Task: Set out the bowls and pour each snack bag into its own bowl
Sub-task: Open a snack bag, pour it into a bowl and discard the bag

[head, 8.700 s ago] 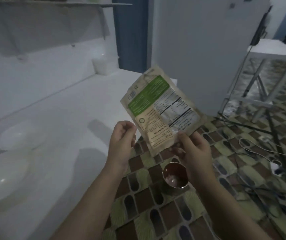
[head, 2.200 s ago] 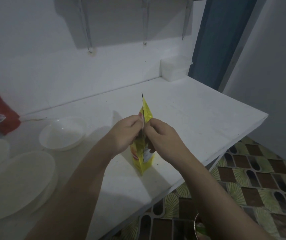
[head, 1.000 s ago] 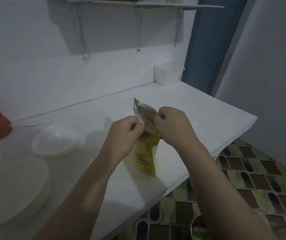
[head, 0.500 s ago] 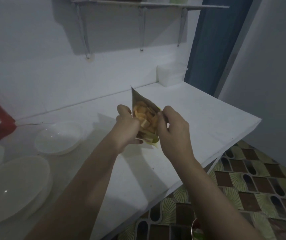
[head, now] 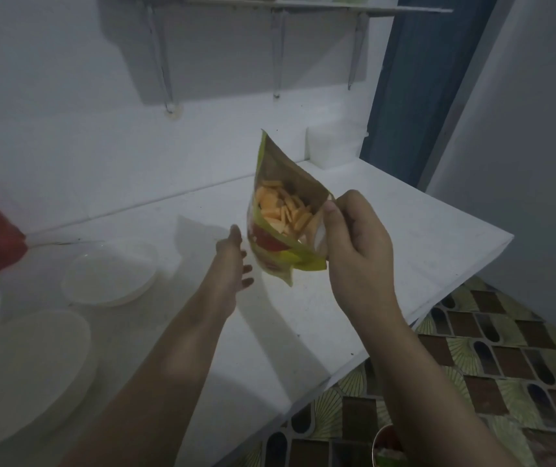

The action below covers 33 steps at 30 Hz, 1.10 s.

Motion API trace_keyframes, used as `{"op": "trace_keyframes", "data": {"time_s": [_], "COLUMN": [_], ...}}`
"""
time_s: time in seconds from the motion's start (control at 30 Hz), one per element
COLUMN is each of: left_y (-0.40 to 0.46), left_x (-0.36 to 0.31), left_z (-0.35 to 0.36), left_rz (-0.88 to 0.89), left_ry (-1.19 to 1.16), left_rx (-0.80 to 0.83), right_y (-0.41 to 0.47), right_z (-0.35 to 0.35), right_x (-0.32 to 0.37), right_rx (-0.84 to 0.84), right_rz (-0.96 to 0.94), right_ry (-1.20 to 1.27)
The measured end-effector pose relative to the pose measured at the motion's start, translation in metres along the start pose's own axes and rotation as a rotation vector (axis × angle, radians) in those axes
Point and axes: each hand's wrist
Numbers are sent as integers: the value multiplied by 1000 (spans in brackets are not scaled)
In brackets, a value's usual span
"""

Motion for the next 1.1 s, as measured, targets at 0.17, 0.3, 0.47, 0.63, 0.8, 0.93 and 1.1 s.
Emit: {"op": "trace_keyframes", "data": {"time_s": [0.17,0.3,0.47,0.63,0.8,0.93,1.1], "left_y": [16,26,42,50,58,56,27], "left_x": [12,8,9,5,-8,-25,-52], "left_z": [-12,-14,-21,-31,-57,-92,-138], "left_rz": [-23,79,116,113,111,172,388], "left_ry": [-209,-340,-441,-563,-587,-605,-571], "left_rx": [115,92,36,119,148,189,113], "right_y": [-3,-3,2,6,14,20,23], "right_z": [2,6,7,5,9,32,82], "right_x": [14,15,16,19,19,30,50], "right_rx": [96,87,284,386,366,400,394], "right_rz": [-22,42,126,163,188,152,22], "right_ry": [56,106,-53,-125,-168,-157,5]}}
Point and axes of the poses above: each hand's wrist, its own y-axis towards the middle knuckle, its own z-axis out of the palm, x = y × z, and after that the axes turned 4 degrees about x, right-handed
